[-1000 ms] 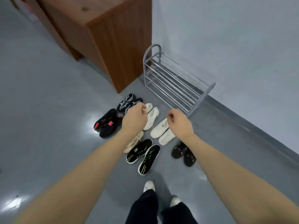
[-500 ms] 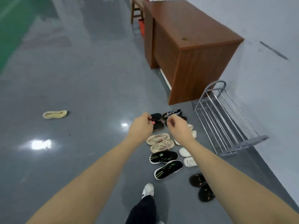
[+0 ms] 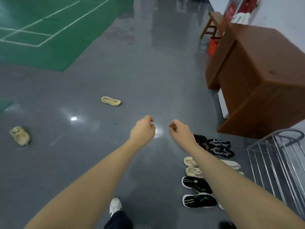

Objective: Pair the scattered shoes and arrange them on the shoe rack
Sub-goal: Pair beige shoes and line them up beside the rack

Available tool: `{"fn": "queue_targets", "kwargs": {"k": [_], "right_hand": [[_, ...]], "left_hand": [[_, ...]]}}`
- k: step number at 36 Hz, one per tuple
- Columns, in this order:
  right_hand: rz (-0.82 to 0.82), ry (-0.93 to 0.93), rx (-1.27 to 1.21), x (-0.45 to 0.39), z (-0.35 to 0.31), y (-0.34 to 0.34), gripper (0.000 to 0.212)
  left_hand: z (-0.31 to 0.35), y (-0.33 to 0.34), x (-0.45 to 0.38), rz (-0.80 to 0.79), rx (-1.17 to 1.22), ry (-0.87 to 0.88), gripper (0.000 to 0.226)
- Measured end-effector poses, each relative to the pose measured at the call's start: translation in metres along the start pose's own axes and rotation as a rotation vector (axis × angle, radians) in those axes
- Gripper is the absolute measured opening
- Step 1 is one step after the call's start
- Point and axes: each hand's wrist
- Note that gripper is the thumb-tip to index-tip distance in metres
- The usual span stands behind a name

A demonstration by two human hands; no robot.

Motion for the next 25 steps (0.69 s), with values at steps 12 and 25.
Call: {"fn": "queue_targets", "kwargs": {"k": [12, 25], "right_hand": [[-0.099, -0.109, -0.018, -0.136, -0.183, 0.108, 0.010], [-0.303, -0.279, 0.074, -0.235, -0.322, 0.214, 0.010]], "left_hand": [[-0.142, -0.159, -0.102, 0.097, -0.038, -0.166, 0.031], [-0.258, -0.268, -0.185, 0.239, -0.011, -0.309, 0.030]]}}
Point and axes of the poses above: each hand's wrist, its own x-axis away from the middle knuckle, its own y-axis out of the palm, z = x × y, and after that the axes turned 4 degrees about x, right-handed
